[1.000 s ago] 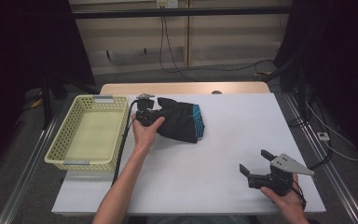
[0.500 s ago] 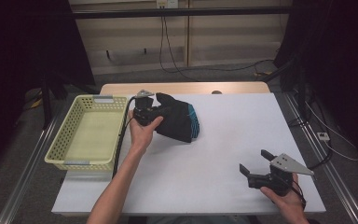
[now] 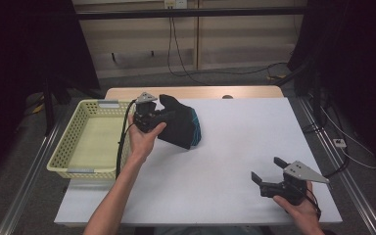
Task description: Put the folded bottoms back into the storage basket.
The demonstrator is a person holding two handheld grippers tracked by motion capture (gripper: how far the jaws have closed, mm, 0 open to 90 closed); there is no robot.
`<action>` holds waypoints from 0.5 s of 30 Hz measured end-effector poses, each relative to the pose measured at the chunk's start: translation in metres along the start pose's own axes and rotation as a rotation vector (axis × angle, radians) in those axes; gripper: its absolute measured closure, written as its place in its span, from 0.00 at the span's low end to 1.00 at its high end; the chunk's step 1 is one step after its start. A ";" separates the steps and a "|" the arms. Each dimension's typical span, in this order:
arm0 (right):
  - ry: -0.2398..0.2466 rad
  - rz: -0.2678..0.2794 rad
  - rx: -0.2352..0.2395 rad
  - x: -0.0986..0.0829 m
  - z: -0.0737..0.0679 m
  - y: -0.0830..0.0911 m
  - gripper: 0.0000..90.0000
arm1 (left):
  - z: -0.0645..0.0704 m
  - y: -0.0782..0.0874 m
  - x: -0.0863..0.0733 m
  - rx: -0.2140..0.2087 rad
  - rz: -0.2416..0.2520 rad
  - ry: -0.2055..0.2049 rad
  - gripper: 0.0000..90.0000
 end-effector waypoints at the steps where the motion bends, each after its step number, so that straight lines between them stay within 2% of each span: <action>1: 0.001 0.001 0.000 0.000 0.000 0.000 0.04 | 0.001 0.001 0.000 0.002 -0.004 -0.009 0.83; 9: 0.000 0.000 -0.002 0.000 0.000 0.000 0.04 | 0.006 0.013 0.003 0.010 0.002 -0.055 0.83; 15: -0.007 -0.001 -0.005 0.000 0.000 0.000 0.04 | 0.007 0.024 0.006 0.018 0.011 -0.075 0.83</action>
Point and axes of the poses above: each handheld gripper's, and its own axes: y roughly backward along the jaws, x roughly out of its top, z roughly to its right, the point moved 6 cm from there along -y, roughly forward along the jaws, and after that the axes turned 1 degree about z, right-handed, at the moved point
